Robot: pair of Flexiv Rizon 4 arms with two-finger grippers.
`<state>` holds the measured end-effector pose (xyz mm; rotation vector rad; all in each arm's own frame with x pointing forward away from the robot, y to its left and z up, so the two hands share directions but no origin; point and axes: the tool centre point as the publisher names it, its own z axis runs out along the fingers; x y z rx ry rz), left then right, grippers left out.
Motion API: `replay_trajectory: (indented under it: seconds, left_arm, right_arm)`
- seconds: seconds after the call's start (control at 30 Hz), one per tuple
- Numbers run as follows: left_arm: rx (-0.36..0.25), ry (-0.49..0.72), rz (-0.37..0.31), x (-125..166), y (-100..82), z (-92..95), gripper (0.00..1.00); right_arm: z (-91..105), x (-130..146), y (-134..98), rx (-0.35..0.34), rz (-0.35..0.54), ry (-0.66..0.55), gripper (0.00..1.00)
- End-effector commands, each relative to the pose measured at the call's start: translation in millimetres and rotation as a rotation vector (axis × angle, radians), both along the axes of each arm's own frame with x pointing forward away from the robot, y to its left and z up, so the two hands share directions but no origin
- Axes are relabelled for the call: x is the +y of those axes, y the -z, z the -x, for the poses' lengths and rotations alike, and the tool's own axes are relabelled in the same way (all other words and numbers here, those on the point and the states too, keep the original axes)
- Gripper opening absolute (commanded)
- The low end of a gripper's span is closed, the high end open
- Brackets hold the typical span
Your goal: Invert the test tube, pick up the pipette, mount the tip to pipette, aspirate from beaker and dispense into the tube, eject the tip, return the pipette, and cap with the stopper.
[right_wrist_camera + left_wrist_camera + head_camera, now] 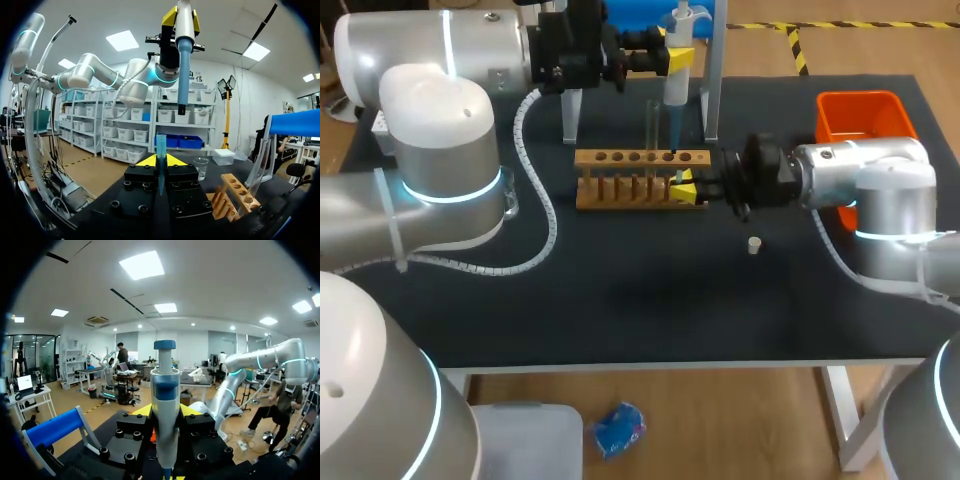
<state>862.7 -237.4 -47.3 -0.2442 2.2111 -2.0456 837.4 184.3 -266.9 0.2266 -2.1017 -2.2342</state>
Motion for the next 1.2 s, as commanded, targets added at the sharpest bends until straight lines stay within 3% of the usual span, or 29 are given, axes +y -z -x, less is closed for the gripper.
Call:
replay_trajectory:
  seconds: [0.03,1.2]
  left_arm:
    - [0.000,0.003,-0.001,1.2,-0.6,-0.2,0.00]
    - [0.000,0.003,-0.001,1.2,-0.6,-0.2,0.00]
  right_arm:
    - [-5.9,2.4,-3.4,-0.006,0.001,-0.008,0.00]
    - [-11.8,2.4,-23.3,-0.057,0.005,-0.021,0.00]
